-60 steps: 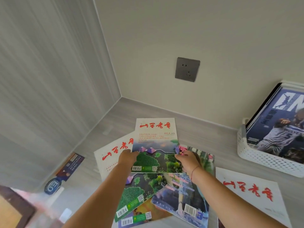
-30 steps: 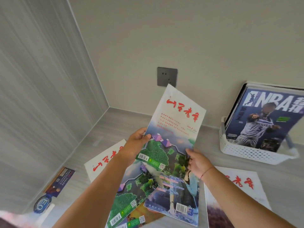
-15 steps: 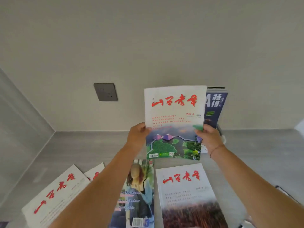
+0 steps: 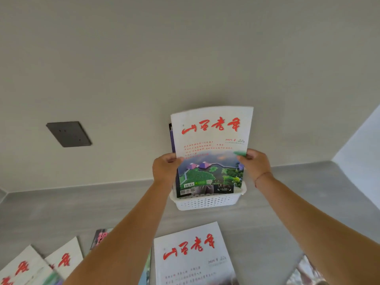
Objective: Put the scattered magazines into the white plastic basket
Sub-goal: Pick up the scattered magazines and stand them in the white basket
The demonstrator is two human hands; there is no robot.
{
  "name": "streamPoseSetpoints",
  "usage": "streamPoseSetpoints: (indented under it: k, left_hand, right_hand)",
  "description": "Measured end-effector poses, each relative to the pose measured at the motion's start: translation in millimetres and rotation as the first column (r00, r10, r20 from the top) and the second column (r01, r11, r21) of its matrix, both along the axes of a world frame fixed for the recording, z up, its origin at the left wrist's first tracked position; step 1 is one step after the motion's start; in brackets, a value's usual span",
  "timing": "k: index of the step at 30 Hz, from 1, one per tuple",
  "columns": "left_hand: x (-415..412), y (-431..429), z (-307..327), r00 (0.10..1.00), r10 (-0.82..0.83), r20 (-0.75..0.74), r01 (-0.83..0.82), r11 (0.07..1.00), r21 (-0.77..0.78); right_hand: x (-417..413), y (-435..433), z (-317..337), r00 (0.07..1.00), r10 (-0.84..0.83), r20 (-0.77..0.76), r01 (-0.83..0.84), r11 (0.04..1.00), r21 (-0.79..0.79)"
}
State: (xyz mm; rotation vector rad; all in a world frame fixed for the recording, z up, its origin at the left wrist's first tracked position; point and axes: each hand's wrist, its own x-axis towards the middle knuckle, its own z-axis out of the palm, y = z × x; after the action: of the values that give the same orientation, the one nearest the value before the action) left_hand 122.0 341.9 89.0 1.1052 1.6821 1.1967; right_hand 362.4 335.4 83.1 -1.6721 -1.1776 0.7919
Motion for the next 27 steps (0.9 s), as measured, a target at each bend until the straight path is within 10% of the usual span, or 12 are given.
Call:
streamPoseSetpoints:
  k: [27]
  left_hand:
    - [-36,-24,-65,0.978,0.101,-0.184,-0.125,0.984,-0.124]
  right_hand:
    - [-35,-15,-43,0.962,-0.177,0.209,0.186,0.982,-0.026]
